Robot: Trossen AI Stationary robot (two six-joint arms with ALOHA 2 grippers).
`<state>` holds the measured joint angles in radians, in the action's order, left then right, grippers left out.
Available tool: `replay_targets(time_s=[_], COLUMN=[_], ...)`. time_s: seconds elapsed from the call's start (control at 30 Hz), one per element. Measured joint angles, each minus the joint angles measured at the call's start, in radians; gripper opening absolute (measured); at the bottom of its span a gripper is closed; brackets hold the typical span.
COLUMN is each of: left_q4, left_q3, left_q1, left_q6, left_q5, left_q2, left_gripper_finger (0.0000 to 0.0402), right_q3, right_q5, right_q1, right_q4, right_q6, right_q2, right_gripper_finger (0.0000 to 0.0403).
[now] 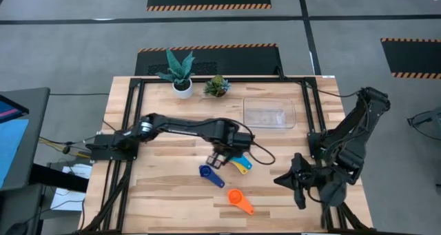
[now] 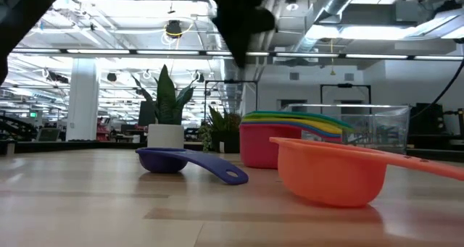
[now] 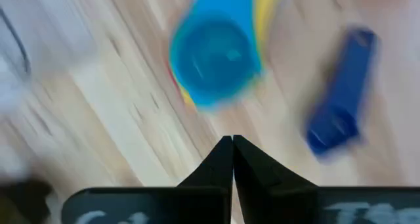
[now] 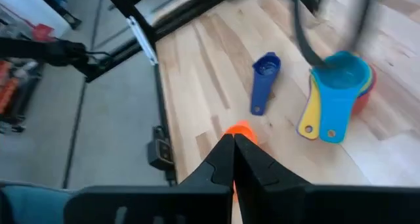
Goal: Nest measuring cups in basket
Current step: Stack the light blue measuring cup on top of the green measuring cup
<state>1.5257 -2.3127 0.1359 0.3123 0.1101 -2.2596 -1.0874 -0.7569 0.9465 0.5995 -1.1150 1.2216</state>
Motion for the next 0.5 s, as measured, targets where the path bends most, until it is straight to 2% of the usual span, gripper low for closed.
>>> replay_targets(time_s=[0.07, 0.23, 0.37, 0.5], left_q4=[0.058, 0.042, 0.039, 0.037], left_q3=[0.006, 0.074, 0.178, 0.309], left_q1=[0.014, 0.057, 0.088, 0.108], left_q6=[-0.065, -0.143, -0.211, -0.303], left_q5=[-0.001, -0.041, 0.042, 0.126], left_q2=[0.042, 0.191, 0.304, 0.413], left_gripper_finger=[0.0, 0.0, 0.0, 0.0], right_q3=[0.0, 0.0, 0.0, 0.0], right_q5=[0.008, 0.023, 0.051, 0.172], right_q1=[-0.009, -0.103, -0.24, -0.37], right_q4=[0.005, 0.049, 0.082, 0.139], right_q6=[0.005, 0.016, -0.005, -0.084], right_q2=[0.022, 0.114, 0.189, 0.249], right_gripper_finger=[0.0025, 0.002, 0.0008, 0.0005])
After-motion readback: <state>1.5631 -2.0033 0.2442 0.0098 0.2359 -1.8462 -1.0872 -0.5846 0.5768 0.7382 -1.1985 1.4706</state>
